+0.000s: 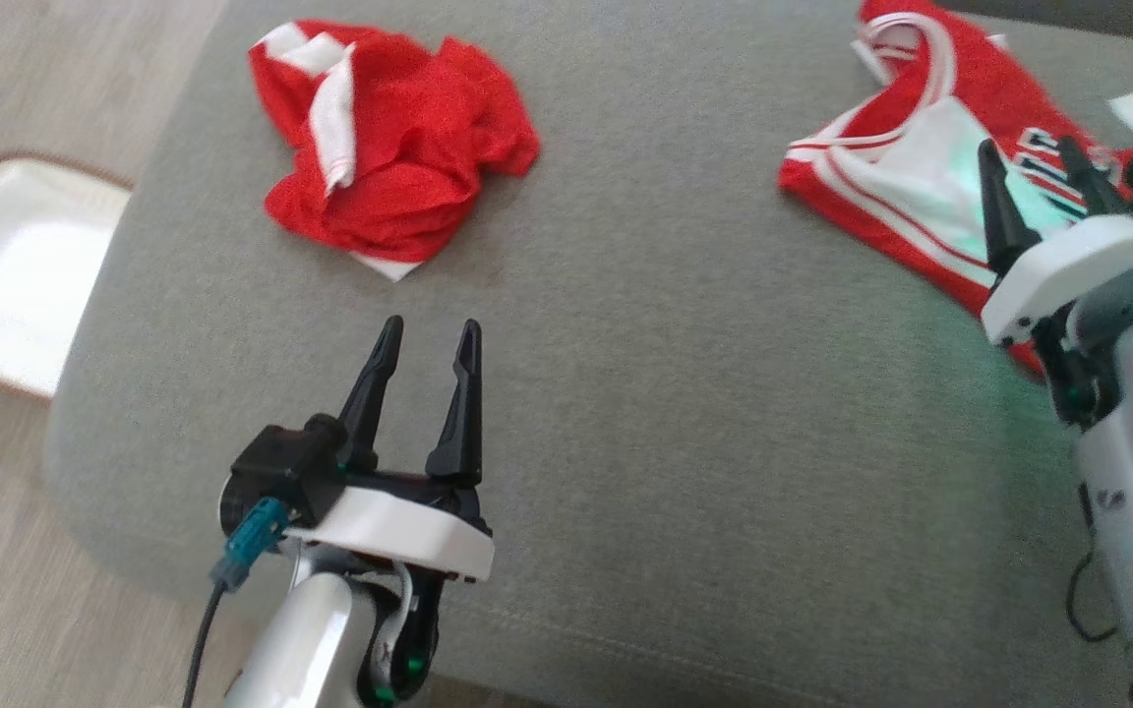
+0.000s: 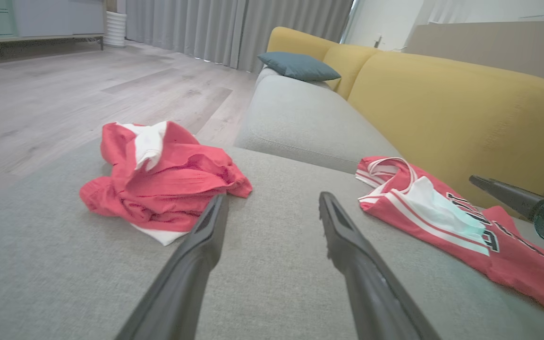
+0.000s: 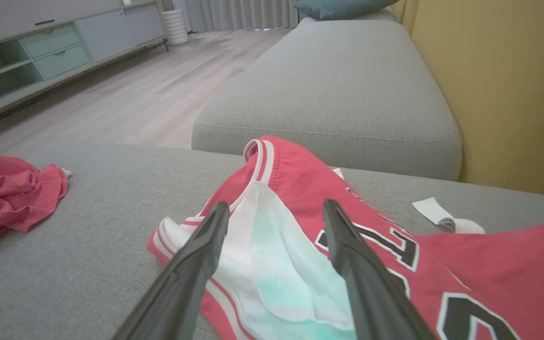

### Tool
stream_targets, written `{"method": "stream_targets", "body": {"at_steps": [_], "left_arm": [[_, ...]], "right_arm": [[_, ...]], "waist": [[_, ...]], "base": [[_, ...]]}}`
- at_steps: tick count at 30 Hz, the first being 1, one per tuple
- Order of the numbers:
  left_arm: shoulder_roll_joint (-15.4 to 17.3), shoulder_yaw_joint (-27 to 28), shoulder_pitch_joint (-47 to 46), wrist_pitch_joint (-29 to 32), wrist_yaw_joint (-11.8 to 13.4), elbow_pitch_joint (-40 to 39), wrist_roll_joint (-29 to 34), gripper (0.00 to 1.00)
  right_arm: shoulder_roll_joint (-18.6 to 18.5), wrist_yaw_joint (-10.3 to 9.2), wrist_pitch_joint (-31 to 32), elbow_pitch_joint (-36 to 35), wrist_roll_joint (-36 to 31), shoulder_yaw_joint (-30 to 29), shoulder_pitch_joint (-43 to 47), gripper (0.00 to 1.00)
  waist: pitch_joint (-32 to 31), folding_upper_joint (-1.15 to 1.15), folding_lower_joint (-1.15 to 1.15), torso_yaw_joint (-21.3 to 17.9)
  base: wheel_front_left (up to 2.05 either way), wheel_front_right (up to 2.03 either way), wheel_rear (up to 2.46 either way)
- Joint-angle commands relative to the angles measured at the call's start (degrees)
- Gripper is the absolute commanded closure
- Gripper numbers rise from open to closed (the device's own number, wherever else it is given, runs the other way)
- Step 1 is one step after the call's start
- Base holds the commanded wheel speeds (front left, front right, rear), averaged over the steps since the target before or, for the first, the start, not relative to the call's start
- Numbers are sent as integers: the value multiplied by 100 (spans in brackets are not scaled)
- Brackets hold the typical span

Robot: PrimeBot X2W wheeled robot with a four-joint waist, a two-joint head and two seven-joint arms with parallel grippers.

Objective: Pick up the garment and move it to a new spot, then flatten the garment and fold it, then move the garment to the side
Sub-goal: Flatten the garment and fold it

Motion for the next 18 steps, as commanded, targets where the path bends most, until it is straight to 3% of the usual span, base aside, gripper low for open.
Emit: {"method": "stream_targets", "body": {"at_steps": [1,9,18], "left_arm": [[34,119,-290,-31,39,-221,-55,0],[34,-24,-374,-31,111,-282,-185,0],[34,-65,-417,-31,146,-296,-211,0]], "right_arm": [[-64,21,-25,13,64,119,-273,0],[-353,21,-240,1026,85,294,-920,0],[-490,21,-473,1663,159,547,-1330,0]], "waist": [[249,0,0,279],[440,0,0,561],[559,0,0,644]], "base": [[0,0,0],[0,0,0],[0,0,0]]}}
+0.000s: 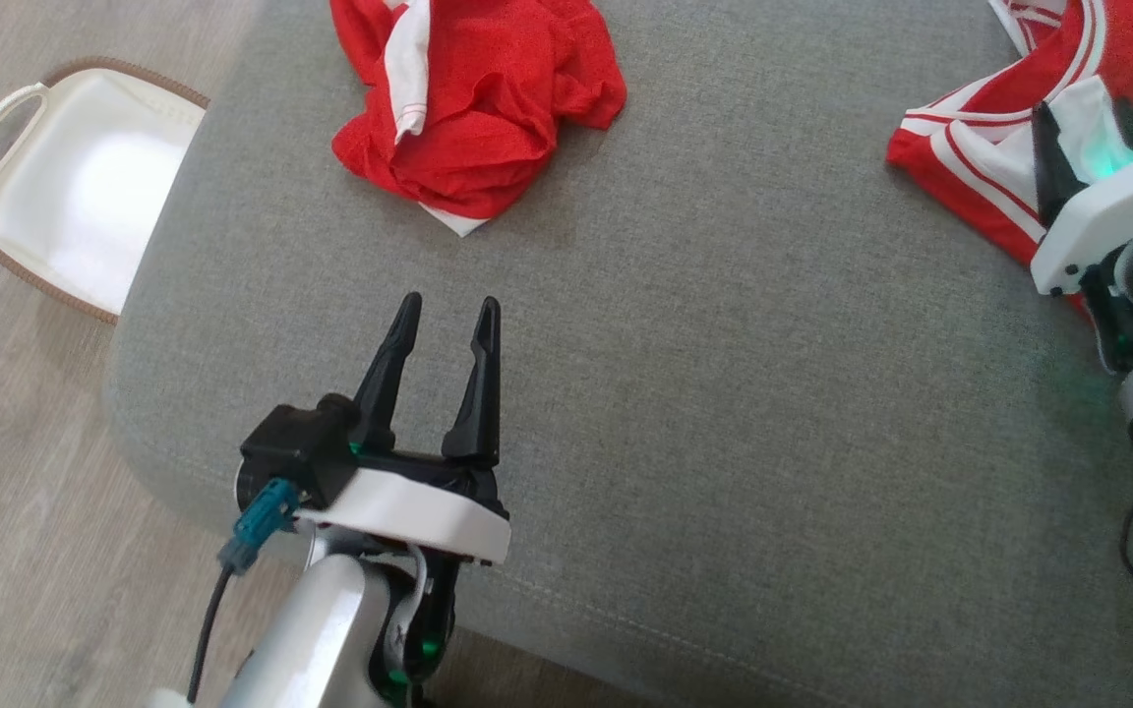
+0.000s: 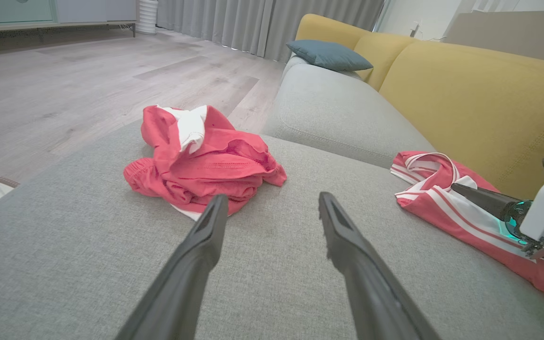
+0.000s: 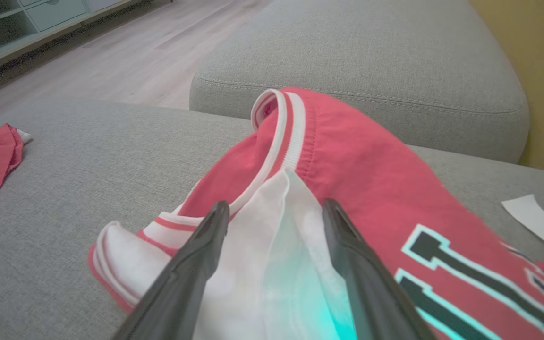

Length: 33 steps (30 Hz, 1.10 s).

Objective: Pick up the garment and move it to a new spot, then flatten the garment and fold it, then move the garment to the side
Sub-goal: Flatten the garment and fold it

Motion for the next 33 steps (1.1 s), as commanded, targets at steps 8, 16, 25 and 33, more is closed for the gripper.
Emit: {"method": "stream_targets", "body": {"at_steps": [8,16,25,33], "left_arm": [[41,169,-183,-31,55,-152,13,0],[41,263,-97,-31,9,-74,102,0],[41,594,229,-31,-106,-1,291,0],[41,615,306,-31,-132,26,313,0]], "right_arm": [[42,21,-357,287,176,398,-277,100],[419,21,-719,126,637,1014,-85,100],[847,21,-534,-1362,1547,2382,823,100],[1192,21,-174,-2323,1777,3061,1509,100]], "waist": [[-122,0,0,-145],[-546,0,0,-540],[-1199,0,0,-1295],[-1388,0,0,-1475]], "base": [[0,0,0],[0,0,0],[0,0,0],[0,0,0]]}}
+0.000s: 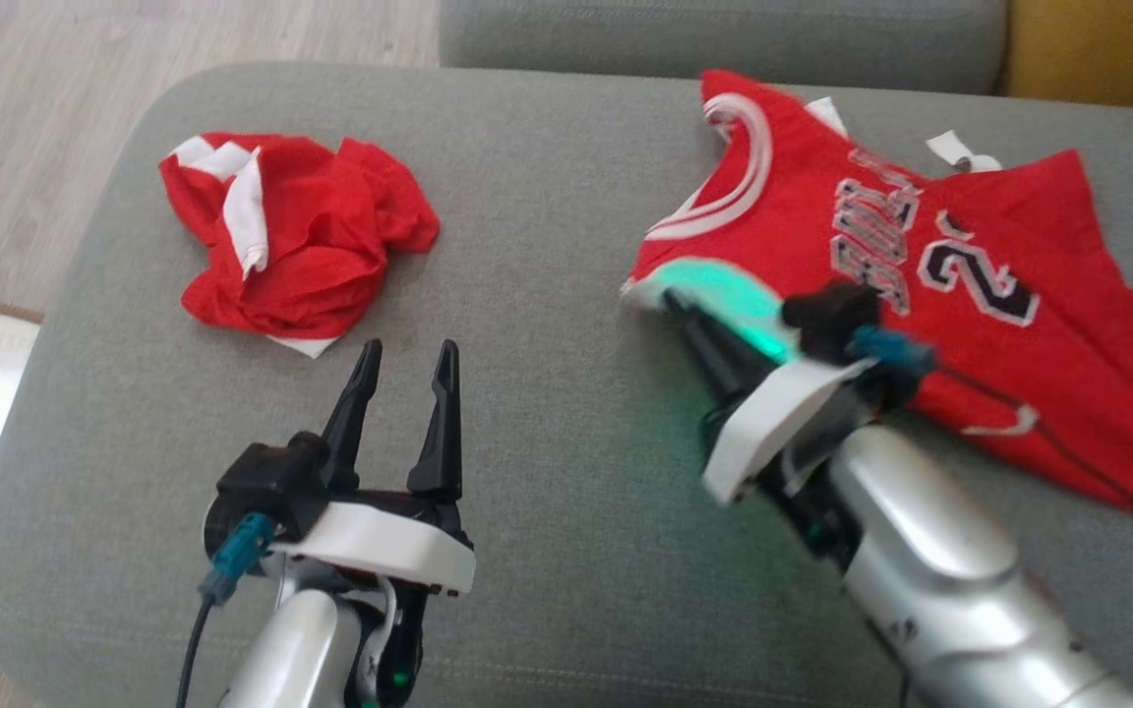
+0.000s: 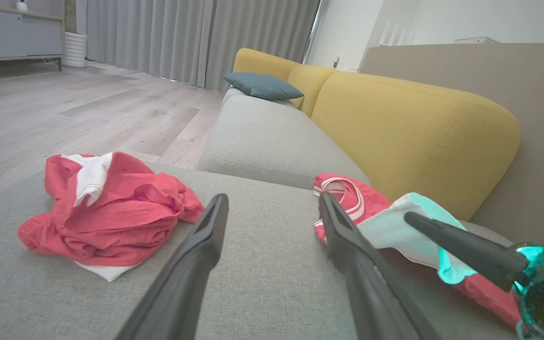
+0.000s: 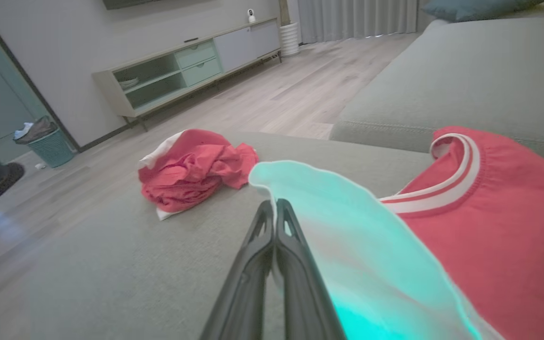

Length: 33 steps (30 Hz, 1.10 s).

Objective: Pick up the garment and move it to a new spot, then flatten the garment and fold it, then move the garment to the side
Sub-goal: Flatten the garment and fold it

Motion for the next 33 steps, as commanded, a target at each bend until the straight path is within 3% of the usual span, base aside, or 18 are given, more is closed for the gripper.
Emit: {"method": "stream_targets", "body": {"at_steps": [1,9,10,11,24,33], "left_arm": [[33,206,-76,-31,-18,-172,56,0],[33,280,-5,-31,-62,-152,106,0],[33,295,11,-31,-61,-154,110,0],[33,308,25,-31,-56,-157,113,0],[33,451,181,-31,-38,-194,113,0],[33,493,269,-31,-15,-282,106,0]], "right_arm": [[177,21,72,-310,42,162,17,100],[339,21,251,-489,-61,543,356,100],[353,21,244,-474,-115,575,378,57],[365,21,227,-453,-169,593,398,0],[381,21,199,-818,-505,214,659,0],[8,21,231,-1566,-1138,-1485,1436,0]], "waist": [[-48,0,0,-28],[-130,0,0,-49],[-137,0,0,-63],[-142,0,0,-78],[-462,0,0,-649],[-578,0,0,-986]], "base": [[0,0,0],[0,0,0],[0,0,0],[0,0,0],[0,0,0],[0,0,0]]}}
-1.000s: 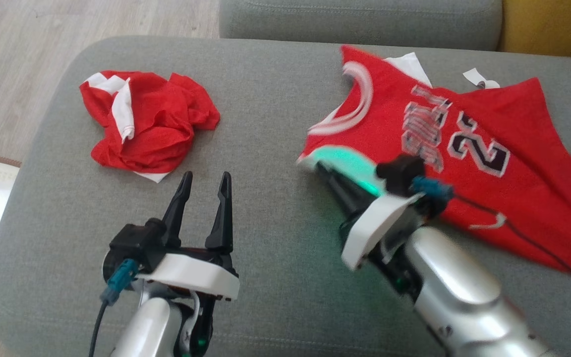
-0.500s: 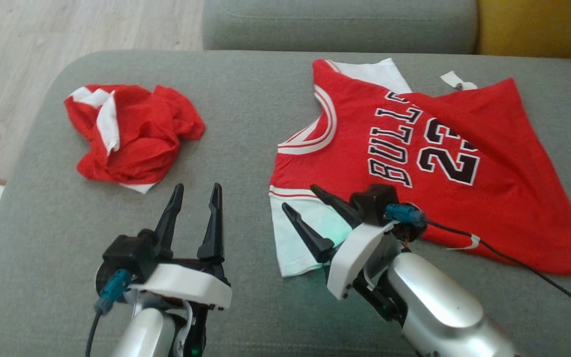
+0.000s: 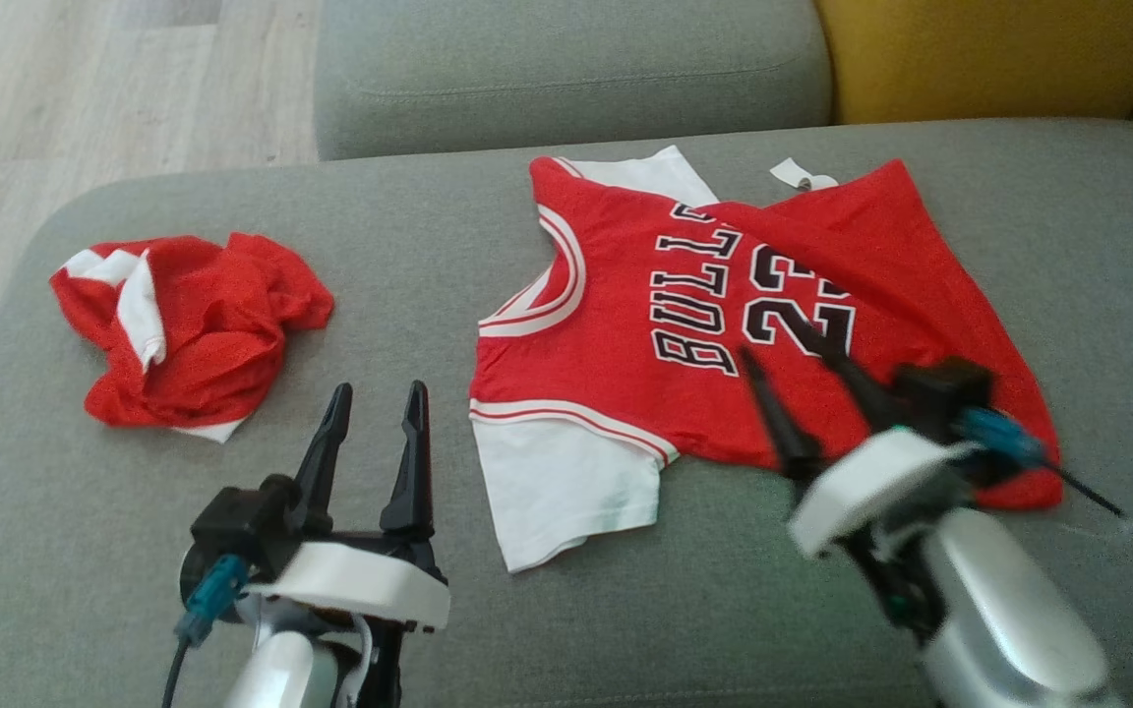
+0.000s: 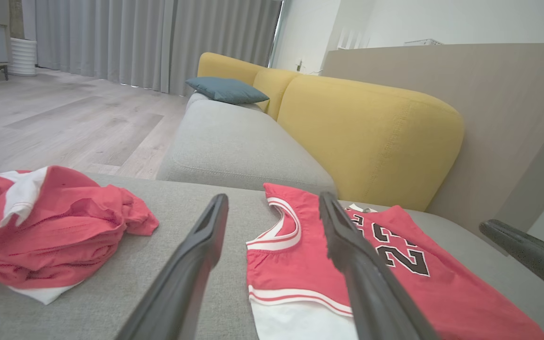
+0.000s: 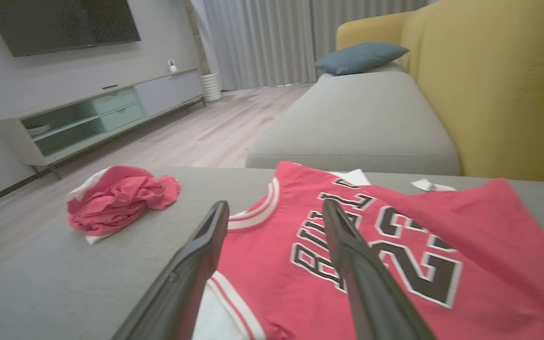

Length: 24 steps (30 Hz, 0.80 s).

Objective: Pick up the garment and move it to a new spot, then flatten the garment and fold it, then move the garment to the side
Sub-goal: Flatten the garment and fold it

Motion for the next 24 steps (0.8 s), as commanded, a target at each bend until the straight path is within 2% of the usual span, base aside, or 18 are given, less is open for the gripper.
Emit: {"method": "stream_targets", "body": {"at_steps": [1,5,11,20,24], "left_arm": [[25,195,-192,-31,26,-223,47,0],[25,142,-145,-31,0,-149,43,0],[25,88,-80,-31,-4,-81,-20,0],[25,41,-109,-31,-19,-19,-35,0],[25,-204,-126,-31,-50,451,-29,0]], "right_arm": [[4,21,-6,-350,-157,-284,139,0],[58,21,-104,-736,-440,-1179,699,0],[279,21,-502,-1159,-866,-2134,1367,0],[420,21,-744,-1207,-1003,-2337,1548,0],[430,21,-762,-1220,-1010,-2422,1489,0]], "waist": [[-2,0,0,-76],[31,0,0,-180],[97,0,0,-308],[163,0,0,-398],[211,0,0,-421]], "base": [[0,0,0],[0,0,0],[0,0,0],[0,0,0],[0,0,0]]}}
